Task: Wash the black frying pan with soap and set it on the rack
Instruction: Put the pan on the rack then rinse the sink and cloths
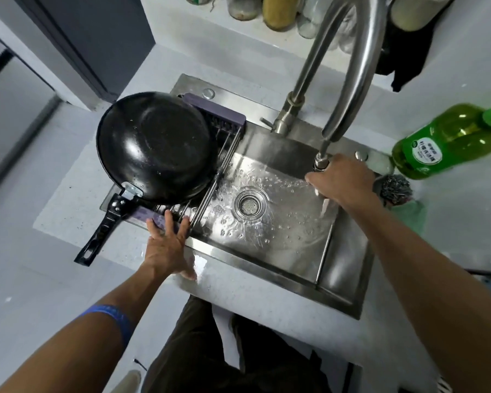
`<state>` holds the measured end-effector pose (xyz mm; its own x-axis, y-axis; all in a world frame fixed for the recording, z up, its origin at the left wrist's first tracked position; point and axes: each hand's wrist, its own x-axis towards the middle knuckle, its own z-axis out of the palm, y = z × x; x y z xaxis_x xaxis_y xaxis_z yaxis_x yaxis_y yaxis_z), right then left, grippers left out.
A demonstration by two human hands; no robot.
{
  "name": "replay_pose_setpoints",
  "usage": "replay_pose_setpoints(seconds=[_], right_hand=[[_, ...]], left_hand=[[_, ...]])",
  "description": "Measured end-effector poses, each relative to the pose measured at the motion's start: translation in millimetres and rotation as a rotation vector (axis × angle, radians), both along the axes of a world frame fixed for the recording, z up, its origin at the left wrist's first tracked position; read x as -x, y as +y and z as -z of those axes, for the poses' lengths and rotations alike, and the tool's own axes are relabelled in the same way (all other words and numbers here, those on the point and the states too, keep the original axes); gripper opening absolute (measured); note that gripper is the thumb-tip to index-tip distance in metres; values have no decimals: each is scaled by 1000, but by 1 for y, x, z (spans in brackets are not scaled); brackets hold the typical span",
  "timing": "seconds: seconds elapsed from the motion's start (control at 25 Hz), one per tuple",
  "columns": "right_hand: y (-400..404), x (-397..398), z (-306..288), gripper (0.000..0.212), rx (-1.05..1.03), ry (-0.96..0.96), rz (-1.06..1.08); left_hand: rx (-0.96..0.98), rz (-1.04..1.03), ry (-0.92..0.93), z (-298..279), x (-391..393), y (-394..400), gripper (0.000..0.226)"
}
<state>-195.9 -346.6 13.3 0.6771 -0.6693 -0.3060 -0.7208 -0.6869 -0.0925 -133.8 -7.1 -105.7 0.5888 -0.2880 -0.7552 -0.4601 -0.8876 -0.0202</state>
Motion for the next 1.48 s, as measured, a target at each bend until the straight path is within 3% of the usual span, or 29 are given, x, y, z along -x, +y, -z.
replay_pose_setpoints(seconds=[0.12,0.28,0.6,0.8,0.96,1.12,1.32,1.48], right_hand=[[0,-3,-12,28,-45,119,-38],[1,0,-14,38,-124,201,-31],[9,3,-5,43,-281,190,27],[29,-1,8,44,-484,77,90],[28,1,14,48,-503,31,125],[46,-4,19,28,-800,-114,116],[34,-3,33,19,-834,-318,251],[29,-12,42,45,-804,-335,277]], left_hand=[[18,-12,3,0,0,1,150],[36,-18,4,0,1,2,150],[15,3,-5,-1,1,2,148],[26,-8,1,-1,2,2,149],[11,9,-7,-1,1,1,148],[0,16,-10,0,1,0,149],[13,7,-12,-2,2,0,148],[11,-3,-4,-1,1,-1,147]])
